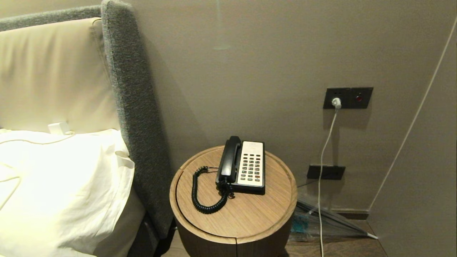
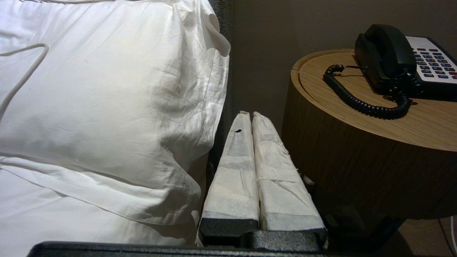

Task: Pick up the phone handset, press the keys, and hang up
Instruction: Pick up the desk phone handset

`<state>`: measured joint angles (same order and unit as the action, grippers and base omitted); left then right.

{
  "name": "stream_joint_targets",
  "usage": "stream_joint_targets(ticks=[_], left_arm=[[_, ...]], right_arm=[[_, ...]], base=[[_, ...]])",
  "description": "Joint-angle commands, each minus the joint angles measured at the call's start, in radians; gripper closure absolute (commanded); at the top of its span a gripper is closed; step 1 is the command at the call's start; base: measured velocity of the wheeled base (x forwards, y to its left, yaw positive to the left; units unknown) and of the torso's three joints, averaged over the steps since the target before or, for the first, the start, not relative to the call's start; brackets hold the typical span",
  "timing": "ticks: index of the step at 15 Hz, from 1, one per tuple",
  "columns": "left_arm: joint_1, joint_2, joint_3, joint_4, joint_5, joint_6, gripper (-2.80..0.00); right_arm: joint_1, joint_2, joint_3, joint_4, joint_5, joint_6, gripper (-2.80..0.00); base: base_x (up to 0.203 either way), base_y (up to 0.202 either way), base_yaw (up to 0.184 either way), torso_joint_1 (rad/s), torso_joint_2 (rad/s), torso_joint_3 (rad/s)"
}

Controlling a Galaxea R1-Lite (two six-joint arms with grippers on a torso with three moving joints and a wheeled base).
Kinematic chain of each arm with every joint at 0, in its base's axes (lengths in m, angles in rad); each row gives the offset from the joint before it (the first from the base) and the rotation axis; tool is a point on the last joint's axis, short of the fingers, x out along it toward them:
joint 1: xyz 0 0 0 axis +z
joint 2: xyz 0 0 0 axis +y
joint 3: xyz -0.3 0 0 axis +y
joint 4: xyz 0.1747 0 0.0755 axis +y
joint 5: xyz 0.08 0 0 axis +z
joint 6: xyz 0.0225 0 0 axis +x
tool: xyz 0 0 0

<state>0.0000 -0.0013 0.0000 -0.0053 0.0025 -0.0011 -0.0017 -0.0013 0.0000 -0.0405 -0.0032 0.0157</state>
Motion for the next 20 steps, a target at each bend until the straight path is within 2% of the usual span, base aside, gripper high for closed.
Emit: stream_joint_targets(ticks=[1, 20], left_arm=[[0.000, 0.000, 0.003, -0.001, 0.001, 0.000, 0.00], [0.000, 0.000, 0.003, -0.001, 0.001, -0.003, 0.00]], right_arm=[[0.000, 0.000, 0.015, -0.001, 0.000, 0.001, 0.00], [0.000, 0.000, 0.015, -0.001, 0.000, 0.001, 0.00]], base=[[0.000, 0.000, 0.000, 0.000, 0.00, 0.000], [0.000, 0.000, 0.000, 0.000, 0.00, 0.000]])
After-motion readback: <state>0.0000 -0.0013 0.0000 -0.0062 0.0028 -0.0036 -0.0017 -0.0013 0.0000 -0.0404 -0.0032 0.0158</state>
